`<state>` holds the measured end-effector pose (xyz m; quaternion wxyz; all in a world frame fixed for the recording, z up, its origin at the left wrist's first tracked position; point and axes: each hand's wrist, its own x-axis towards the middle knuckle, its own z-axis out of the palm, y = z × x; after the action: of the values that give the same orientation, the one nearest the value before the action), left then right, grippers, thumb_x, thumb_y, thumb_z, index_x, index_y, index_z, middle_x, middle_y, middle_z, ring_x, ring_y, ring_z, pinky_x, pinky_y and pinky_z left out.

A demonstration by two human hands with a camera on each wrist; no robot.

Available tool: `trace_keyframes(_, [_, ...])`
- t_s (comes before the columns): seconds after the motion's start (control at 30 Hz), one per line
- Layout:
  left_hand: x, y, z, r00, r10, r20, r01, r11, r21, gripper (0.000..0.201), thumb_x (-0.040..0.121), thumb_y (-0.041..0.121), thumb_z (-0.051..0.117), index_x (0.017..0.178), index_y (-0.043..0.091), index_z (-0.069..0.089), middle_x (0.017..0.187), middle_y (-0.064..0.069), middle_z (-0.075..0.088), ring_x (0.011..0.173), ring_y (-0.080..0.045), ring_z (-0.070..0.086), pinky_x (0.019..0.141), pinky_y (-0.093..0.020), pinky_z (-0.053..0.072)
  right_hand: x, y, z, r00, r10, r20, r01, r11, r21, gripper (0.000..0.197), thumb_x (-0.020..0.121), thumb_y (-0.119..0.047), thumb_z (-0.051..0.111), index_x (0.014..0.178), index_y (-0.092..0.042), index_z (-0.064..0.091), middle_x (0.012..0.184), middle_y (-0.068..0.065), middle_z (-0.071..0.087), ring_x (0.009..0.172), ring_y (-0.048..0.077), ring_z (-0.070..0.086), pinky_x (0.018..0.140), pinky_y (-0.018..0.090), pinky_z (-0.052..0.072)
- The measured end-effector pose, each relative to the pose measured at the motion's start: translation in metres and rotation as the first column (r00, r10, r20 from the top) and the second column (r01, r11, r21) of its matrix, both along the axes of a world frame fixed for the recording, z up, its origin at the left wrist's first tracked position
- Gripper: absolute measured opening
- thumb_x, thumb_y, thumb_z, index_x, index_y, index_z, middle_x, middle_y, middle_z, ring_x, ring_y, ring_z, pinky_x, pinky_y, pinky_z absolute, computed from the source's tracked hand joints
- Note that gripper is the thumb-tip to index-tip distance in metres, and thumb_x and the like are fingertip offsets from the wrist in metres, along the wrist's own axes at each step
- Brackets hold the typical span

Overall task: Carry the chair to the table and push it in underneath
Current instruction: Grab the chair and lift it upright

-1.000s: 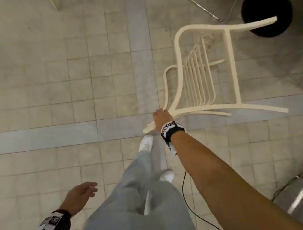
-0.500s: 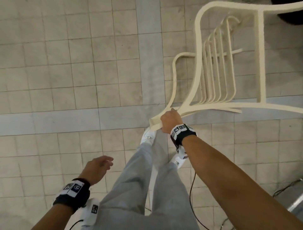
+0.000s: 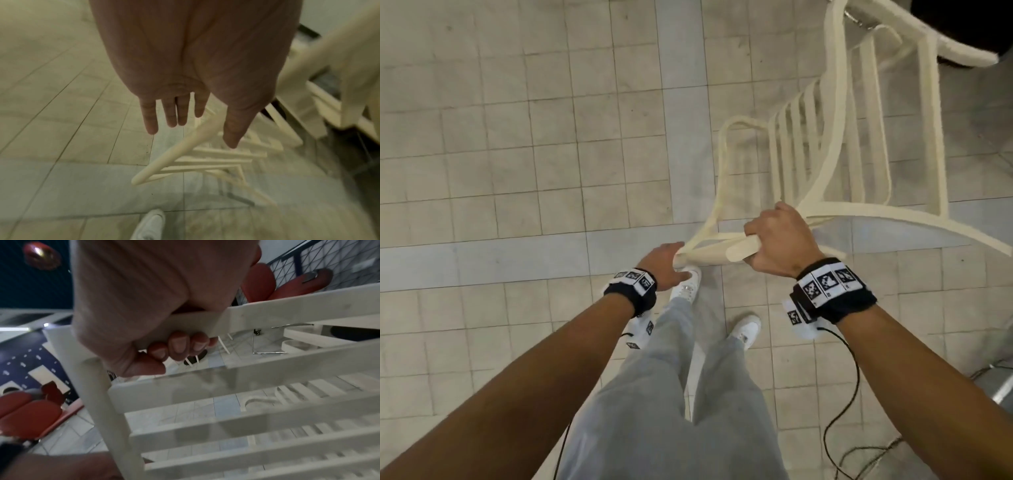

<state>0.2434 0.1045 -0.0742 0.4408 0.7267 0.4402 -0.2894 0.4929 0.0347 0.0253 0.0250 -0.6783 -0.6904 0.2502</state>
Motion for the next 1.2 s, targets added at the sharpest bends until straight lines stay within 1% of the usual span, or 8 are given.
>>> trace_keyframes(0.2, [0.004,0.006,0.005,0.994,-0.110,0.022,0.104,0.974,0.204,0.038,0.084,0.028,0.058,0.122,0.024,0.066,0.105,-0.018,0.074,0.094,-0.040,0.069,0.085,-0.045,0.057,0.000,-0.020,0.026,0.990,-0.089,-0.105,0.089,0.996,-0.013,0.037,0.070,-0.051,0.050,0.064,-0.016,0.064,0.059,0.002,0.064,0.058,0.023,0.057,0.071,0.040,0.043])
trace_keyframes(0.33, [0.007,0.010,0.020,0.974,-0.228,0.012,0.214,0.927,0.307,0.041,0.082,0.029,0.055,0.121,0.022,0.066,0.098,-0.018,0.074,0.088,-0.040,0.070,0.079,-0.045,0.059,-0.011,-0.030,0.048,0.993,-0.080,-0.091,0.076,0.996,-0.052,0.043,0.070,-0.052,0.059,0.096,-0.018,0.061,0.091,0.000,0.064,0.086,0.023,0.058,0.081,0.041,0.045])
trace_keyframes(0.43, [0.011,0.017,0.049,0.950,-0.312,0.031,0.272,0.871,0.409,0.039,0.080,0.033,0.054,0.115,0.024,0.067,0.091,-0.013,0.076,0.081,-0.037,0.071,0.072,-0.042,0.059,-0.025,-0.039,0.071,0.996,-0.043,-0.072,0.045,0.998,0.037,0.033,0.078,-0.040,0.069,0.098,-0.015,0.069,0.093,0.003,0.064,0.088,0.024,0.057,0.077,0.042,0.049])
trace_keyframes(0.7, [0.058,0.019,0.144,0.845,-0.492,0.209,0.282,0.742,0.608,0.029,0.079,0.044,0.060,0.100,0.030,0.074,0.085,-0.001,0.077,0.076,-0.026,0.071,0.067,-0.040,0.058,0.032,-0.128,0.131,0.853,-0.366,-0.372,0.449,0.878,0.166,0.025,0.081,-0.034,0.081,0.099,-0.018,0.076,0.083,-0.005,0.064,0.082,0.015,0.056,0.074,0.031,0.049])
trace_keyframes(0.9, [0.109,-0.002,0.165,0.689,-0.513,0.512,0.234,0.826,0.513,0.025,0.084,0.041,0.071,0.103,0.026,0.074,0.096,0.011,0.078,0.081,-0.012,0.073,0.077,-0.031,0.059,0.067,-0.223,0.143,0.756,-0.566,-0.329,0.640,0.745,0.188,0.028,0.080,-0.030,0.083,0.105,-0.018,0.076,0.093,-0.003,0.072,0.087,0.012,0.065,0.080,0.026,0.052])
trace_keyframes(0.97, [0.123,0.001,0.160,0.712,-0.525,0.467,0.275,0.820,0.502,0.026,0.083,0.036,0.071,0.108,0.029,0.073,0.101,0.013,0.077,0.087,-0.017,0.074,0.082,-0.035,0.059,0.077,-0.250,0.143,0.733,-0.613,-0.294,0.673,0.718,0.180,0.030,0.080,-0.030,0.082,0.107,-0.020,0.075,0.095,-0.005,0.073,0.087,0.009,0.065,0.081,0.021,0.051])
trace_keyframes(1.07, [0.138,0.016,0.154,0.789,-0.591,0.168,0.441,0.735,0.516,0.034,0.082,0.028,0.067,0.114,0.038,0.071,0.097,-0.002,0.079,0.089,-0.031,0.073,0.081,-0.042,0.059,0.082,-0.285,0.137,0.714,-0.664,-0.224,0.700,0.690,0.183,0.029,0.079,-0.028,0.082,0.106,-0.021,0.075,0.096,-0.006,0.073,0.087,0.009,0.066,0.082,0.015,0.047])
trace_keyframes(1.2, [0.154,0.005,0.156,0.707,-0.707,-0.013,0.603,0.593,0.534,0.040,0.085,0.026,0.059,0.120,0.045,0.066,0.091,-0.006,0.077,0.085,-0.034,0.070,0.073,-0.039,0.055,0.084,-0.320,0.125,0.658,-0.733,-0.172,0.751,0.621,0.223,0.026,0.079,-0.020,0.081,0.104,-0.019,0.075,0.096,-0.005,0.074,0.088,0.013,0.066,0.083,0.023,0.049])
